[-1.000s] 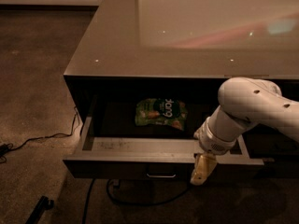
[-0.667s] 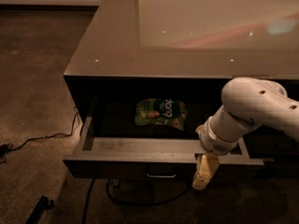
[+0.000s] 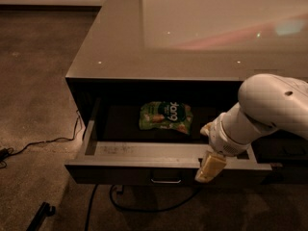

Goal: Open top drawer

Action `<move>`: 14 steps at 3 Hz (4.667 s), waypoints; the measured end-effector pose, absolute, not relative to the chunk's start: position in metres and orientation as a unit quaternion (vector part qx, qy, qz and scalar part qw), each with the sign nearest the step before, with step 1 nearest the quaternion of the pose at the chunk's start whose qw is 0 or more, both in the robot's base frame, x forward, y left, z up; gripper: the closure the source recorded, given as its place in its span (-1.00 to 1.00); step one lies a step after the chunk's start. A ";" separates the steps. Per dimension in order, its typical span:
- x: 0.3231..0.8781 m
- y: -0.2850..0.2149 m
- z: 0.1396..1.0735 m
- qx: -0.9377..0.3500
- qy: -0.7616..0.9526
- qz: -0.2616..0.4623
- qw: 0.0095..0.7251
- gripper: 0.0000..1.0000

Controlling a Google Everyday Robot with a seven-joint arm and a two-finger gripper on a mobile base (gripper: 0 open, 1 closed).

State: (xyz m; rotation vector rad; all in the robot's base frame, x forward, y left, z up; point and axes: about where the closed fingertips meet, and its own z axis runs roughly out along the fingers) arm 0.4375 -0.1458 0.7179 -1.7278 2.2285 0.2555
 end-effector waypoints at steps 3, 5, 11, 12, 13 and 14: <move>0.451 -0.142 0.723 -0.603 0.768 0.072 0.203 0.77; 0.463 -0.138 0.709 -0.609 0.765 0.062 0.201 1.00; 0.476 -0.142 0.645 -0.621 0.769 0.062 0.142 1.00; 0.461 -0.143 0.642 -0.620 0.771 0.064 0.134 1.00; 0.451 -0.147 0.642 -0.615 0.775 0.065 0.130 1.00; 0.431 -0.154 0.647 -0.607 0.782 0.061 0.127 1.00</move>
Offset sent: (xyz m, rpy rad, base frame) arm 0.0151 0.0010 0.0108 0.0556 -0.1253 -0.0082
